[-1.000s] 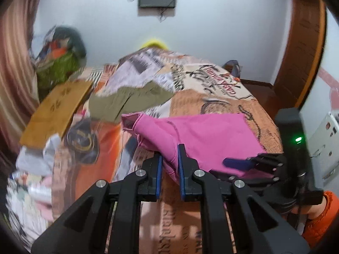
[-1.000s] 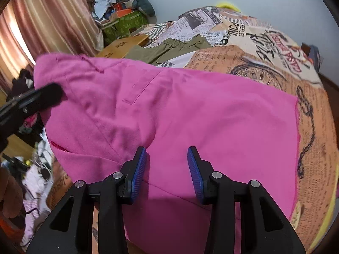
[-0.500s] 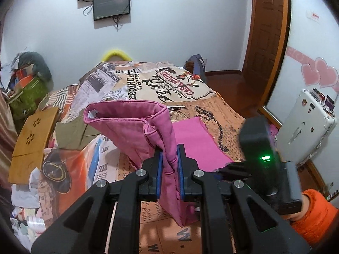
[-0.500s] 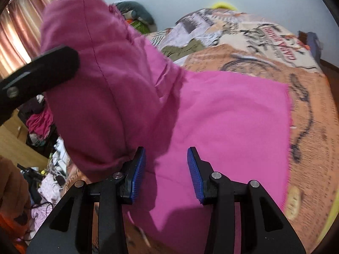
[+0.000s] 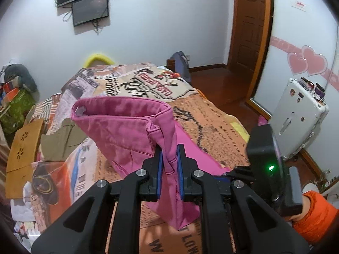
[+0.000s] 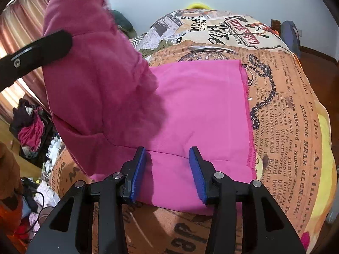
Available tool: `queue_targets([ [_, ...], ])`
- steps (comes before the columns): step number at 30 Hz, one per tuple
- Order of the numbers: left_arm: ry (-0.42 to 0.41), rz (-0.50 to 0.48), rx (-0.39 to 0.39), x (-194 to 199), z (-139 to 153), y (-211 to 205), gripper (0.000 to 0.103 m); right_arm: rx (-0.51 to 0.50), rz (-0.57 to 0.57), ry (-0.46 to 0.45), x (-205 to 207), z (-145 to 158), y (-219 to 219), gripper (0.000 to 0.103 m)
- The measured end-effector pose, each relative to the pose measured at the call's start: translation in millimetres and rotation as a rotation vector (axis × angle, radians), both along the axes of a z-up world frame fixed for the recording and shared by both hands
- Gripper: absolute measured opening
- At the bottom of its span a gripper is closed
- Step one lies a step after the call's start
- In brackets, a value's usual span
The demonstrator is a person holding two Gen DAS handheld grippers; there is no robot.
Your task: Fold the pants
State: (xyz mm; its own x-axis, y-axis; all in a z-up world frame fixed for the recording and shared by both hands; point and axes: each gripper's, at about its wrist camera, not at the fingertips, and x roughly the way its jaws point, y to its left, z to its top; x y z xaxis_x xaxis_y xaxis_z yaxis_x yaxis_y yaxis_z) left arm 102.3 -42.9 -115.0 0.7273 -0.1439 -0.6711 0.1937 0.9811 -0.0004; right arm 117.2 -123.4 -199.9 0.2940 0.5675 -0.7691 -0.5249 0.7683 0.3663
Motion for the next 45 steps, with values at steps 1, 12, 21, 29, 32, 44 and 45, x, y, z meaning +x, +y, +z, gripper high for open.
queue_targets([
  [1, 0.003, -0.011, 0.000, 2, 0, -4, 0.012, 0.003, 0.002, -0.001, -1, 0, -1, 0.040],
  [12, 0.028, -0.070, -0.014, 14, -4, -31, 0.011, -0.016, -0.131, -0.032, -5, 7, -67, 0.040],
  [21, 0.106, -0.112, -0.058, 34, -23, -57, 0.011, -0.010, -0.131, 0.023, -3, -14, -75, 0.040],
  [29, 0.203, -0.143, -0.055, 45, -57, -79, 0.011, -0.015, -0.157, 0.013, -10, -11, -89, 0.040],
  [32, 0.245, -0.153, -0.042, 48, -71, -84, 0.011, -0.023, -0.186, 0.004, -11, -8, -99, 0.040],
  [44, 0.232, -0.162, -0.094, 30, -43, -68, 0.023, -0.003, -0.260, -0.091, -12, 31, -122, 0.040],
  [45, 0.217, -0.155, -0.100, 28, -38, -63, 0.025, 0.005, -0.257, -0.110, -12, 37, -119, 0.040],
])
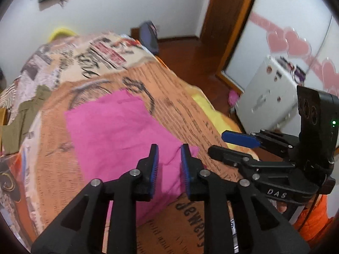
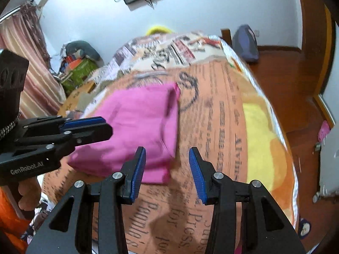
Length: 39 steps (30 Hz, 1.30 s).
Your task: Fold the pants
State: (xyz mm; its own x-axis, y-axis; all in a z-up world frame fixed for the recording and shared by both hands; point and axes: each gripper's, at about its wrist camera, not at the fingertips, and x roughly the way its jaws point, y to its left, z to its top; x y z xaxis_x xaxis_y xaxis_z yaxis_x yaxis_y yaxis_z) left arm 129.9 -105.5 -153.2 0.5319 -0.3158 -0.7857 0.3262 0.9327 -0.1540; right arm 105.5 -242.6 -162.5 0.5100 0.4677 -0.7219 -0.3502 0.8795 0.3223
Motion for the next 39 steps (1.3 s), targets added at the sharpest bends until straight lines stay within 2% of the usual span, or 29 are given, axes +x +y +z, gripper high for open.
queue_targets([
  [2, -0.027, 0.027, -0.004, -5, 7, 14, 0.032, 0.013, 0.011, -0.026, 0, 9, 5, 0.040],
  [4, -0.025, 0.053, 0.012, -5, 6, 26, 0.034, 0.027, 0.030, -0.053, 1, 16, 13, 0.040],
  [7, 0.025, 0.096, 0.064, -6, -14, 44, 0.034, 0.022, 0.054, -0.065, 3, 16, 27, 0.040],
  [11, 0.091, 0.113, 0.091, -12, -43, 56, 0.034, 0.007, 0.076, -0.026, 10, -1, 45, 0.040],
  [13, 0.100, 0.119, 0.078, -17, -52, 62, 0.037, -0.016, 0.085, 0.000, 12, -13, 52, 0.040],
  [17, 0.110, 0.116, 0.014, -17, -46, 73, 0.039, -0.057, 0.098, 0.070, 12, -41, 58, 0.040],
  [19, 0.080, 0.131, 0.034, -10, -37, 79, 0.039, -0.053, 0.094, 0.062, 10, -41, 56, 0.040],
  [21, 0.052, 0.153, 0.057, 2, -28, 88, 0.039, -0.047, 0.096, 0.068, 9, -40, 54, 0.040],
  [23, 0.052, 0.165, 0.035, 18, -23, 97, 0.039, -0.039, 0.092, 0.074, 10, -40, 53, 0.040],
  [26, 0.058, 0.192, 0.053, 48, -25, 108, 0.039, -0.039, 0.092, 0.069, 8, -41, 55, 0.040],
  [29, 0.114, 0.193, 0.028, 81, -39, 119, 0.039, -0.032, 0.096, 0.074, 8, -42, 54, 0.040],
  [31, 0.188, 0.179, -0.017, 104, -52, 124, 0.040, -0.033, 0.107, 0.075, 10, -42, 54, 0.040],
  [35, 0.244, 0.180, -0.075, 140, -73, 134, 0.057, -0.054, 0.126, 0.077, 15, -44, 55, 0.040],
  [39, 0.266, 0.210, -0.091, 164, -85, 142, 0.059, -0.053, 0.140, 0.090, 20, -46, 55, 0.040],
])
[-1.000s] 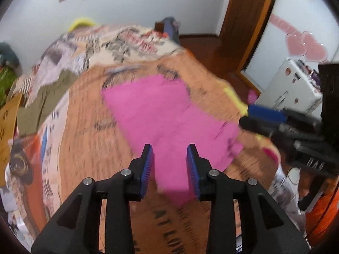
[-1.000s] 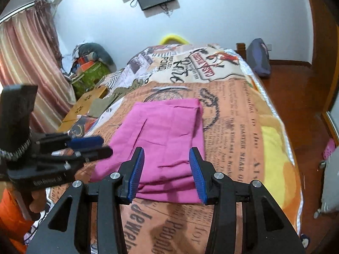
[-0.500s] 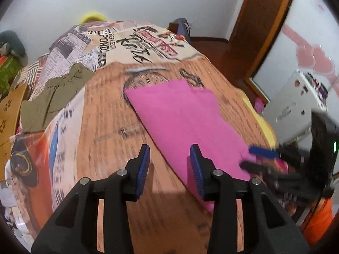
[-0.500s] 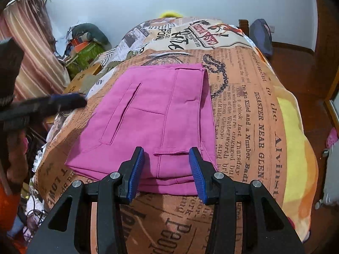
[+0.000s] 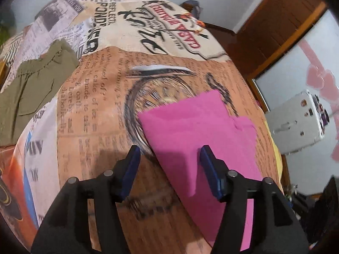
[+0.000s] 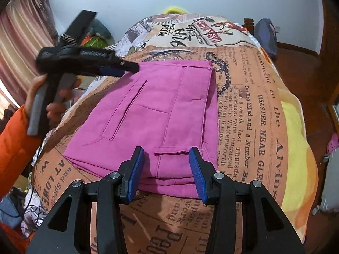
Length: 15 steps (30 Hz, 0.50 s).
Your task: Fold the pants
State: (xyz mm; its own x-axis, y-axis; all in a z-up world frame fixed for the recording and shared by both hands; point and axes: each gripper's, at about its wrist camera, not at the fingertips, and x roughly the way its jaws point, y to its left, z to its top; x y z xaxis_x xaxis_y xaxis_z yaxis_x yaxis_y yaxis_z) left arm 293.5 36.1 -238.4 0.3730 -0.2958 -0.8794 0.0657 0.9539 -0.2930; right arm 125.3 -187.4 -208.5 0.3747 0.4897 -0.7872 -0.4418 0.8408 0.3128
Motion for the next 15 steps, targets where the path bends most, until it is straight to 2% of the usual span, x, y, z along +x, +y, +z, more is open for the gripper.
queue_targets([
  [4, 0.014, 0.026, -0.018, 20, -9, 8, 0.059, 0.017, 0.009, 0.008, 1, -1, -2, 0.040],
  [9, 0.002, -0.018, 0.033, 32, -18, 1, 0.056, 0.034, 0.003, 0.019, 3, -2, -4, 0.040],
  [14, -0.009, -0.020, 0.050, 31, -19, 3, 0.018, 0.004, 0.010, 0.014, 7, 1, -3, 0.040],
  [15, -0.009, -0.019, 0.046, 30, -18, 5, 0.015, -0.008, 0.010, 0.011, 8, 2, -3, 0.041],
])
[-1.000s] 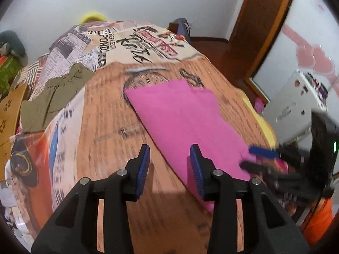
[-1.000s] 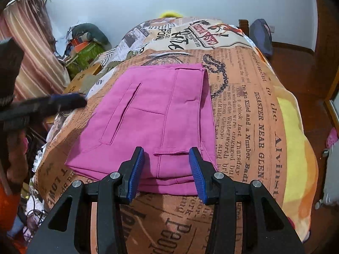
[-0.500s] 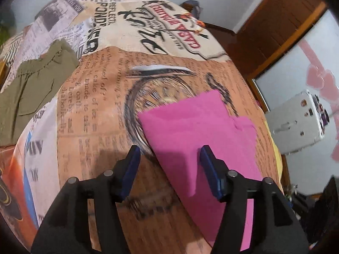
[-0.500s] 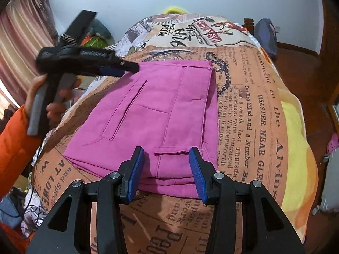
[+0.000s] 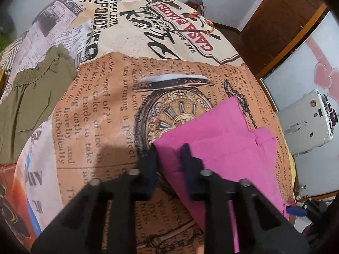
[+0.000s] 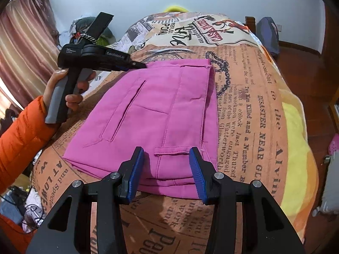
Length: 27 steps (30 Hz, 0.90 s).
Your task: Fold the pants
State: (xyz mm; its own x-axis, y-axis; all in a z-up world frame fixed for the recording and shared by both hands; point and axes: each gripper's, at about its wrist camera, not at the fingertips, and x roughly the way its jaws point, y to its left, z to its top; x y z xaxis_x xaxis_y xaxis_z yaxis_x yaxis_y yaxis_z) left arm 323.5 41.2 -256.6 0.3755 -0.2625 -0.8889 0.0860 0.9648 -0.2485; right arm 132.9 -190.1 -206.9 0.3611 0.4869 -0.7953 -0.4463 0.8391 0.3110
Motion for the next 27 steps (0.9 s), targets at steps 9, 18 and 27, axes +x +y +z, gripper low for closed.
queue_targets([
  [9, -0.095, 0.048, 0.097, -55, 27, 16, 0.004, -0.034, -0.059, -0.031, 2, 12, -9, 0.041],
  [18, -0.158, 0.182, 0.094, -142, 49, 49, 0.002, -0.030, -0.073, -0.078, -4, 31, -6, 0.041],
  [27, -0.153, 0.270, 0.106, -197, 44, 74, 0.003, -0.025, -0.032, -0.090, -4, 36, 18, 0.041],
])
